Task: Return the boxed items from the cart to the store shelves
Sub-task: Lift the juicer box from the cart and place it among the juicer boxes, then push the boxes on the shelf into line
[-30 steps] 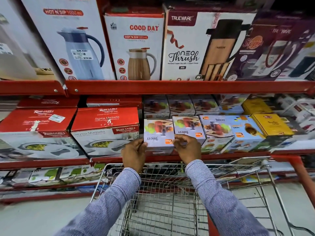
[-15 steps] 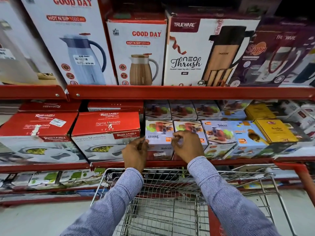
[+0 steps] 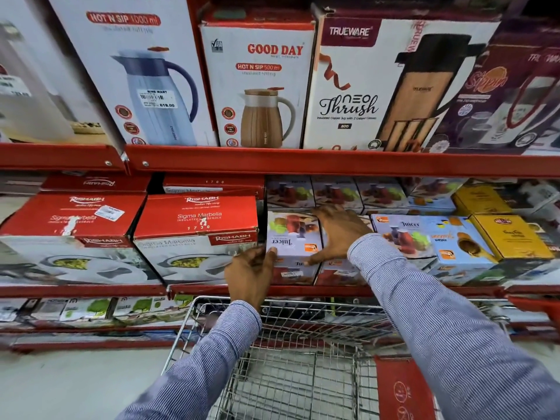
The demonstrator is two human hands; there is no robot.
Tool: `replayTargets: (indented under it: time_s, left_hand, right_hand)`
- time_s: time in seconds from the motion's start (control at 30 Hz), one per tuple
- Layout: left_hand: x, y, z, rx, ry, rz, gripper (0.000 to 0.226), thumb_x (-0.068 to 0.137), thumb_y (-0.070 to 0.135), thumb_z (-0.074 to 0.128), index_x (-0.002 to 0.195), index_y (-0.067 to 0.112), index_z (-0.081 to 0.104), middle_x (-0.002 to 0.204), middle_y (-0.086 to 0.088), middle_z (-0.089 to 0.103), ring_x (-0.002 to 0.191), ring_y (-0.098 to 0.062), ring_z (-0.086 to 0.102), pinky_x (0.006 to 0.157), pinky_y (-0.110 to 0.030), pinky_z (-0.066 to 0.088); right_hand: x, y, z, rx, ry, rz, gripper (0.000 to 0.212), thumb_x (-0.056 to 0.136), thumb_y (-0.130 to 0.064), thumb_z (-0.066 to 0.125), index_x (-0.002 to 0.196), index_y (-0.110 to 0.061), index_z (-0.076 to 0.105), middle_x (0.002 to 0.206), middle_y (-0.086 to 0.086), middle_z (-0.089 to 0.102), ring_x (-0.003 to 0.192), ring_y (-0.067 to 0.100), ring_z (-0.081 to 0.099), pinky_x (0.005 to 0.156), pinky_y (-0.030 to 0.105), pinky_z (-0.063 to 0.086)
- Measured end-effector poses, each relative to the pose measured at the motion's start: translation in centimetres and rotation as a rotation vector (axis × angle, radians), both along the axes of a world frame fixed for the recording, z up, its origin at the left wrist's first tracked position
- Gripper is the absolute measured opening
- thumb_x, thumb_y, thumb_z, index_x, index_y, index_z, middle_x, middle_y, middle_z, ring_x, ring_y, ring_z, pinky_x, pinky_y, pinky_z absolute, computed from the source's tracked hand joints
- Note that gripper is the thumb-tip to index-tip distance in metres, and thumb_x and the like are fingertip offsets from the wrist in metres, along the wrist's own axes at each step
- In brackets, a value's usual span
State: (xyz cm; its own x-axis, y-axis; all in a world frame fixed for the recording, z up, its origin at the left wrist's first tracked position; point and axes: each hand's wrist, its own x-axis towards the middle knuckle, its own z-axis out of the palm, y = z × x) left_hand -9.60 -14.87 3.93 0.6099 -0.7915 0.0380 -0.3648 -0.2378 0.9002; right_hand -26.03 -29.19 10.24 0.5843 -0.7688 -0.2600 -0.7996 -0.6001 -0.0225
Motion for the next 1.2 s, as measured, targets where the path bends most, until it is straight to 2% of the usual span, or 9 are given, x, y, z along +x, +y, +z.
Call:
replayTargets:
  time_s: [0.17,0.33,0.47,0.67,0.8,0.9,0.97,1.07,1.2]
  left_hand:
    - [0.0,-0.2,-0.2,0.003,-0.011,-0.008,0.035,0.085,0.039,0.071,0.107,0.011,0.076,0.092,-0.007,0.08,0.061,0.015,0.055,0.052,0.008,0.039]
    - [0.0,0.1,-0.1,-0.005,-0.022,-0.029,0.033,0.087,0.036,0.07,0.107,0.01,0.075,0.095,-0.006,0.08,0.065,0.001,0.065,0.054,0.004,0.044]
    - [-0.1,0.5,-0.2,-0.016,-0.015,-0.041,0.029,0.087,0.035,0.07,0.106,0.014,0.076,0.093,-0.003,0.08,0.068,0.007,0.065,0.056,0.001,0.047]
    - [0.2,0.7,0.5,-0.006,0.03,-0.044,0.03,0.087,0.035,0.07,0.107,0.013,0.076,0.091,-0.005,0.08,0.075,-0.013,0.074,0.074,-0.03,0.062]
    - [0.6,1.6,0.9,0.01,0.116,-0.06,0.028,0.089,0.028,0.07,0.109,0.011,0.075,0.095,-0.006,0.08,0.083,-0.018,0.075,0.082,-0.033,0.06]
    - [2.3,3.7,1.1,0.011,0.095,0.006,0.021,0.089,0.025,0.07,0.101,0.011,0.078,0.092,-0.006,0.08,0.083,-0.016,0.073,0.085,-0.034,0.059]
    - [4.4,6.0,1.0,-0.008,0.072,0.078,0.018,0.09,0.027,0.068,0.098,0.014,0.079,0.089,-0.004,0.079,0.083,-0.017,0.073,0.084,-0.036,0.06]
    - [8.3,8.7,1.2,-0.061,0.128,0.235,0.014,0.089,0.025,0.068,0.097,0.015,0.075,0.088,-0.004,0.076,0.088,-0.024,0.073,0.085,-0.037,0.057]
    - [12.5,9.8,2.2,-0.09,0.135,0.372,0.022,0.089,0.016,0.068,0.109,0.006,0.065,0.1,-0.013,0.073,0.09,-0.027,0.068,0.08,-0.027,0.047]
  right_hand:
    - [0.0,-0.8,0.0,-0.053,0.041,0.044,0.131,0.039,-0.088,0.064,0.146,-0.018,0.03,0.149,0.008,0.04,0.135,0.03,0.036,0.111,0.055,0.032]
    - [-0.1,-0.9,-0.2,-0.084,0.035,0.064,0.133,0.033,-0.092,0.059,0.143,-0.021,0.035,0.144,0.006,0.045,0.128,0.03,0.038,0.106,0.054,0.032]
    - [-0.2,-0.7,-0.3,-0.08,0.014,0.064,0.133,0.031,-0.091,0.057,0.142,-0.022,0.036,0.144,0.005,0.046,0.128,0.03,0.037,0.105,0.058,0.03]
    - [0.2,0.3,-0.1,-0.085,0.056,0.05,0.122,0.04,-0.085,0.062,0.141,-0.021,0.039,0.146,0.006,0.043,0.131,0.032,0.032,0.106,0.061,0.029]
    - [0.4,1.7,0.0,-0.089,0.032,0.006,0.12,0.047,-0.081,0.065,0.145,-0.019,0.03,0.151,0.005,0.038,0.136,0.033,0.03,0.107,0.058,0.028]
    - [1.3,4.1,0.0,-0.12,-0.164,-0.04,0.112,0.061,-0.075,0.064,0.149,-0.019,0.024,0.156,0.004,0.031,0.141,0.029,0.027,0.112,0.049,0.028]
    - [2.6,6.4,-0.3,-0.055,-0.474,-0.121,0.094,0.074,-0.061,0.066,0.15,-0.02,0.027,0.157,0.003,0.034,0.142,0.024,0.03,0.116,0.04,0.026]
    - [5.2,9.8,-0.7,0.115,-0.843,-0.278,0.077,0.082,-0.043,0.069,0.148,-0.02,0.034,0.149,0.0,0.046,0.134,0.019,0.046,0.109,0.032,0.039]
    - [8.8,12.3,-1.1,0.357,-1.04,-0.452,0.079,0.083,-0.029,0.072,0.149,-0.014,0.031,0.15,0.003,0.045,0.134,0.02,0.048,0.104,0.026,0.041]
